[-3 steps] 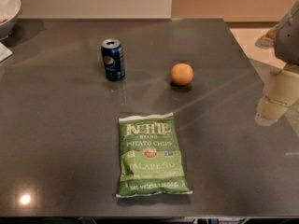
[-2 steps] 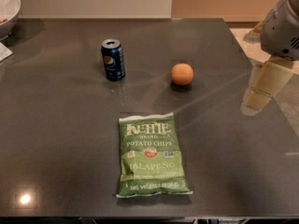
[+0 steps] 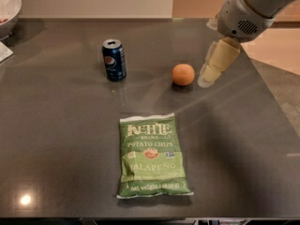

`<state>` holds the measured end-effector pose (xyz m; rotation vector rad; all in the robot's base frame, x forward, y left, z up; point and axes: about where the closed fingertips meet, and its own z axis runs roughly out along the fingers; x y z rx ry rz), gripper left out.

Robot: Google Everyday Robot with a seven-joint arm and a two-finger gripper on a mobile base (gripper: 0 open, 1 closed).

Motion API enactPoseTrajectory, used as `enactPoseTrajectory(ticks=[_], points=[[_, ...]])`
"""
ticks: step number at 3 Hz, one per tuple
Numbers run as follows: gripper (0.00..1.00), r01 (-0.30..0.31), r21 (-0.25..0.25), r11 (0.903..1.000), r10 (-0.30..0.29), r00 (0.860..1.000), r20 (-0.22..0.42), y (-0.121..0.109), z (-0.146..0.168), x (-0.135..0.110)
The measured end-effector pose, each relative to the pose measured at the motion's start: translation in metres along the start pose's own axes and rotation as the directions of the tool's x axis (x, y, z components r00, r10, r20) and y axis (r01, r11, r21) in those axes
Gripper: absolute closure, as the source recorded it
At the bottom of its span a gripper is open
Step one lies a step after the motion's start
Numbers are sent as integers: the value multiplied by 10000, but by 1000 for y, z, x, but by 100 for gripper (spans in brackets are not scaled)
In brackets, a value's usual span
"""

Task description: Pick pepsi can

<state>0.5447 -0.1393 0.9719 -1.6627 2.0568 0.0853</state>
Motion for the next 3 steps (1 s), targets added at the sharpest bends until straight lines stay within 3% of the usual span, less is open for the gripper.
enactPoseTrajectory(ticks=[2, 3], points=[[0, 65, -111, 9999, -45, 9851, 1719, -40, 63, -86], [0, -51, -397, 9992, 133, 9780, 2081, -46, 94, -118]])
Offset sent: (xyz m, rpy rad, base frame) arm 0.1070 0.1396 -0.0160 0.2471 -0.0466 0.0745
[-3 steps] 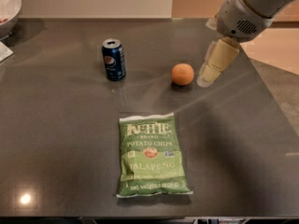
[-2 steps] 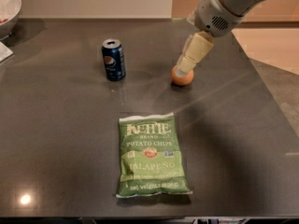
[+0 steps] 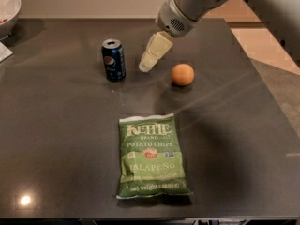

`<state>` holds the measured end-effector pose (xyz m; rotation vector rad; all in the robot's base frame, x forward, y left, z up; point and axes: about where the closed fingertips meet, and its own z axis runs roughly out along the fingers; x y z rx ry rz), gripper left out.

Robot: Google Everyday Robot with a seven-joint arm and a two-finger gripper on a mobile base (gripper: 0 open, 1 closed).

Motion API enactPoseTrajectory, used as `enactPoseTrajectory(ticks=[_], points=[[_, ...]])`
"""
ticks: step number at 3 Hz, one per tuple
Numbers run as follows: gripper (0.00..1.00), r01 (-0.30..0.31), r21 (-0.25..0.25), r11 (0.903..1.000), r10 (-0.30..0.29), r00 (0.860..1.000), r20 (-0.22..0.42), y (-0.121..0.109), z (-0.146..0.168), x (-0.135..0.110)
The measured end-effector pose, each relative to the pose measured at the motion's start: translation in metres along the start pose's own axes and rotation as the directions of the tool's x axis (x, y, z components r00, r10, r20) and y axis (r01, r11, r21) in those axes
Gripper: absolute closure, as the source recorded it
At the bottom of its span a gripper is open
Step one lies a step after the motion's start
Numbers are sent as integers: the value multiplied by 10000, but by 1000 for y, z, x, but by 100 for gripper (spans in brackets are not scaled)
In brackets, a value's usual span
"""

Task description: Pick pepsi can

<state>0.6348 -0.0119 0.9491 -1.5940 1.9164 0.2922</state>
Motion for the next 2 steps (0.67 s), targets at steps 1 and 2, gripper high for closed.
enactPoseTrajectory(ticks=[1, 2], points=[[0, -255, -278, 9993, 255, 9997, 19, 1, 35, -19], [0, -668, -373, 9971, 662, 9977, -175, -2, 66, -33]])
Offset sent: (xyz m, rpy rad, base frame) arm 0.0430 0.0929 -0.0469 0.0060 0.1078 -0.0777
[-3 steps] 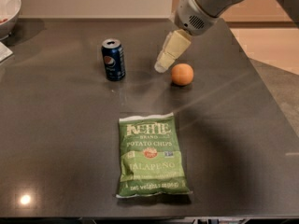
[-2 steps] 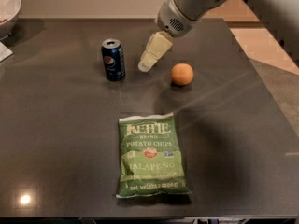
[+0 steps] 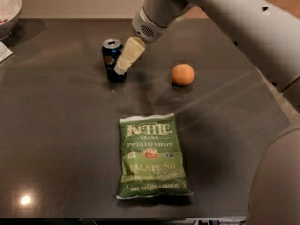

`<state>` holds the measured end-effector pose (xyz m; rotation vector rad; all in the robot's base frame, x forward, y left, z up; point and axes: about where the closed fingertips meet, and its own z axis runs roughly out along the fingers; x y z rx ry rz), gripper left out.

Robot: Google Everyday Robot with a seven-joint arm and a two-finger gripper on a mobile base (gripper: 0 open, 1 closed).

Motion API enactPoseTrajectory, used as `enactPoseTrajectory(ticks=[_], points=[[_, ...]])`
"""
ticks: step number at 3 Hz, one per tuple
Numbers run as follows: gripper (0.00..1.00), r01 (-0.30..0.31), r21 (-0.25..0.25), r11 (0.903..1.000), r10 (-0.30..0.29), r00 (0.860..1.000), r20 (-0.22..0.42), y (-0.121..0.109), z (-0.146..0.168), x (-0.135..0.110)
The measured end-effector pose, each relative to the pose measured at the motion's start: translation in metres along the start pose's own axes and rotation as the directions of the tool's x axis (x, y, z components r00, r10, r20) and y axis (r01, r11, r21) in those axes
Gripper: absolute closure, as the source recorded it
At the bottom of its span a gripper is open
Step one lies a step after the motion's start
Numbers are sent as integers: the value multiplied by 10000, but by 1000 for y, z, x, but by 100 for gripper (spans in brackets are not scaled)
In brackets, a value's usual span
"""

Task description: Pick pepsi can

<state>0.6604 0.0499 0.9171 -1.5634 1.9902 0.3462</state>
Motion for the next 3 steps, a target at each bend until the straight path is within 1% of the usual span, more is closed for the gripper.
enactPoseTrajectory(ticks=[2, 3], points=[[0, -796, -208, 9966, 792, 9967, -179, -12, 39, -18], [15, -1003, -309, 9945, 1000, 9949, -114, -14, 48, -26]])
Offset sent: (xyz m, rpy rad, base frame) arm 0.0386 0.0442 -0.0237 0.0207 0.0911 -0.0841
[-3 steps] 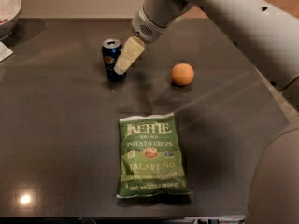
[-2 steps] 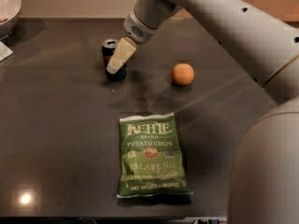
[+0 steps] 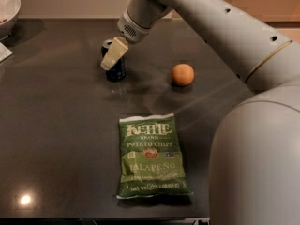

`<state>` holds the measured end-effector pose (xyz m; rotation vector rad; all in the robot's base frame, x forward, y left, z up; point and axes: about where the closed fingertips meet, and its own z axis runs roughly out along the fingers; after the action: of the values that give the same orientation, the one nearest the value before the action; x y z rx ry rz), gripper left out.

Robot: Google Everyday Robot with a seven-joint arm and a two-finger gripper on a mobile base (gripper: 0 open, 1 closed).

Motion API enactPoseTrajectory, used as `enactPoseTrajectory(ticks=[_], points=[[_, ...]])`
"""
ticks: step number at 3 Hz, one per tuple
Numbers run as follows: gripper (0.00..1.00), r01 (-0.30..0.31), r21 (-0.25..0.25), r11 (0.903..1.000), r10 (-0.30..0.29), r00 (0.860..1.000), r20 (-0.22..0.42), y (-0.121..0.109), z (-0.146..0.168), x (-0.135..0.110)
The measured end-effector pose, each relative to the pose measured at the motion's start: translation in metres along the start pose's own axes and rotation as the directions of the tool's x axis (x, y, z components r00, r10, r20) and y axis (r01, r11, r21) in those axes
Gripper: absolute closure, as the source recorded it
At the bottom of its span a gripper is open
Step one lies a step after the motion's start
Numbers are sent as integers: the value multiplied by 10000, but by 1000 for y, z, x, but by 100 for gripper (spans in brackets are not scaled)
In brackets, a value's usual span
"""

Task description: Pick pepsi can

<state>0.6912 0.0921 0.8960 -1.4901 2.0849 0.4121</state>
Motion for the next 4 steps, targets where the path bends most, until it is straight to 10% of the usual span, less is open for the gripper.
enactPoseTrajectory(ticks=[4], points=[[100, 430, -280, 9987, -408, 9962, 773, 16, -54, -4]])
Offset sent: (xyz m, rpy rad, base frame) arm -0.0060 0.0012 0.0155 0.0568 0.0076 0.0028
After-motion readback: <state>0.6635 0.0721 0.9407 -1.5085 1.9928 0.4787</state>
